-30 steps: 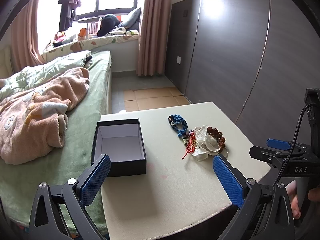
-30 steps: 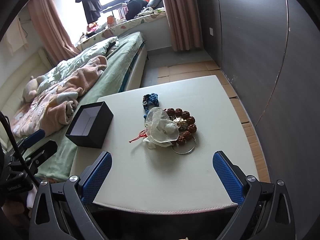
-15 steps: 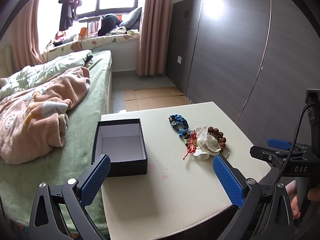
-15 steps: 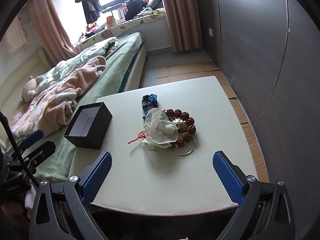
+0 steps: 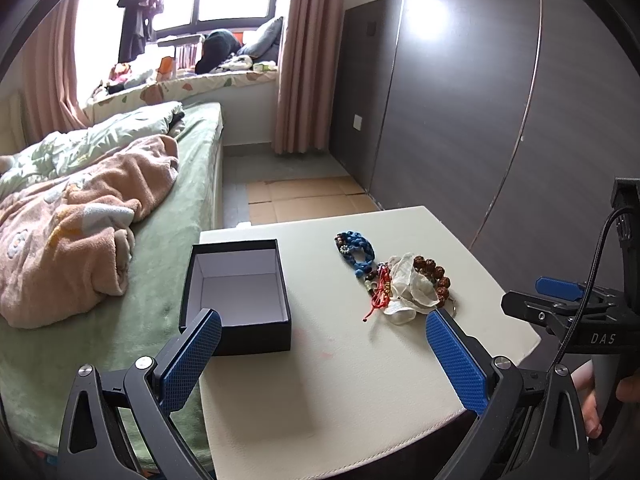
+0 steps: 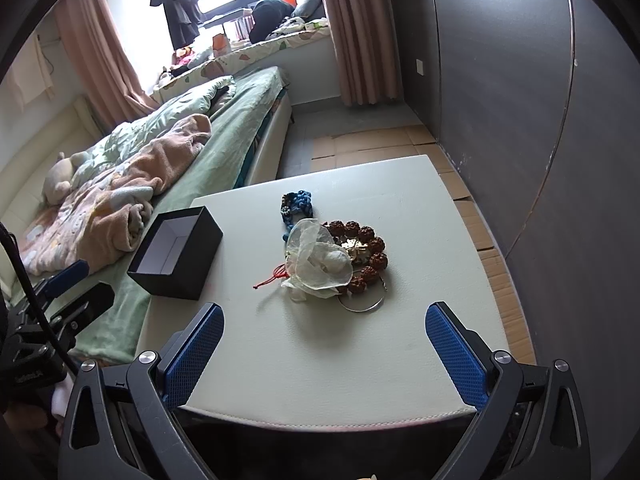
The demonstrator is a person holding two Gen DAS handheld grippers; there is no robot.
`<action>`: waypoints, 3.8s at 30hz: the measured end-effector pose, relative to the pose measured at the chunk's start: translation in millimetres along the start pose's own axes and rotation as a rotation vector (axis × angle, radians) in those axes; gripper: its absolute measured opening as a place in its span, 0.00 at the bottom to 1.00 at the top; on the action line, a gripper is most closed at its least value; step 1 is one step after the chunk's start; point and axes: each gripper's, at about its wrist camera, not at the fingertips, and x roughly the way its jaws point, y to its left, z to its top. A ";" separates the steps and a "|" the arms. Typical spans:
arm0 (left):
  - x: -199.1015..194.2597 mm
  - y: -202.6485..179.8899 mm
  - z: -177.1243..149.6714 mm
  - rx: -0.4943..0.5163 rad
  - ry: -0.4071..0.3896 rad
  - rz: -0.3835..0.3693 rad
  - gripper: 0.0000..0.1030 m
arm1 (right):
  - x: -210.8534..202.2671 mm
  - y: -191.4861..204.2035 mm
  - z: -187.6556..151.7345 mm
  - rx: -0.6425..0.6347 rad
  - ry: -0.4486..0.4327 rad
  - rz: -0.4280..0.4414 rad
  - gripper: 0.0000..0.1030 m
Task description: Organize jewelry
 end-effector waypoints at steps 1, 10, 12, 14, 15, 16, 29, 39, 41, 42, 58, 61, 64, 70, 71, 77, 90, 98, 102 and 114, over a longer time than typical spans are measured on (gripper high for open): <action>-0.3 0.1 -0.1 -0.001 -0.001 0.000 0.99 | -0.3 0.3 -0.1 0.000 0.000 -0.001 0.98; -1.1 2.3 -0.2 -0.010 0.001 0.002 0.99 | 0.5 -0.5 1.7 -0.005 0.001 -0.001 0.98; -1.5 2.9 -0.3 -0.009 0.001 0.003 0.99 | 0.7 0.1 1.4 -0.005 0.001 -0.002 0.98; -2.1 3.7 -0.3 -0.009 -0.001 0.004 0.99 | 1.4 0.0 1.7 -0.005 0.001 -0.002 0.98; -1.7 3.6 -0.1 -0.010 0.000 0.005 0.99 | 1.6 0.7 1.3 -0.006 0.000 -0.003 0.98; -1.8 3.7 -0.2 -0.010 0.001 0.004 0.99 | 2.0 0.8 1.3 -0.007 0.004 0.003 0.98; 0.9 5.9 1.6 -0.025 0.008 0.002 0.99 | -1.0 -0.5 5.1 -0.009 0.001 -0.005 0.98; 24.3 2.3 12.0 -0.048 0.047 -0.018 0.98 | 6.6 -5.7 9.4 0.010 0.014 -0.033 0.98; 31.4 1.0 14.2 -0.054 0.058 -0.024 0.98 | 10.2 -9.8 11.3 0.026 0.025 -0.044 0.98; 34.6 0.1 15.2 -0.055 0.062 -0.027 0.97 | 11.6 -12.0 12.2 0.033 0.029 -0.046 0.98; 96.9 -25.1 20.3 -0.098 0.201 -0.148 0.67 | 39.4 -69.8 22.4 0.261 0.131 -0.087 0.98; 108.6 -34.4 20.1 -0.092 0.221 -0.170 0.63 | 44.1 -77.9 25.9 0.310 0.135 -0.062 0.98; 116.9 -45.1 22.0 -0.067 0.216 -0.182 0.63 | 48.8 -85.5 29.0 0.368 0.128 -0.029 0.97; 143.2 -61.2 23.0 -0.042 0.227 -0.198 0.60 | 65.4 -93.6 33.8 0.467 0.133 0.031 0.83; 148.9 -63.4 22.3 -0.041 0.234 -0.198 0.56 | 70.5 -94.6 33.6 0.492 0.137 0.047 0.82; 170.3 -75.9 13.7 -0.009 0.291 -0.205 0.25 | 90.8 -95.3 32.0 0.565 0.162 0.035 0.75; 134.9 -71.4 26.4 0.021 0.162 -0.176 0.01 | 102.5 -89.6 33.6 0.587 0.179 0.082 0.75; 109.9 -54.8 39.3 -0.012 0.100 -0.183 0.00 | 101.3 -89.3 33.1 0.567 0.167 0.064 0.73; 105.4 -37.1 43.9 -0.051 0.094 -0.164 0.00 | 103.1 -85.1 33.6 0.541 0.170 0.058 0.63; 94.2 11.2 51.4 -0.133 0.067 -0.128 0.00 | 125.3 -71.2 36.1 0.469 0.206 0.003 0.53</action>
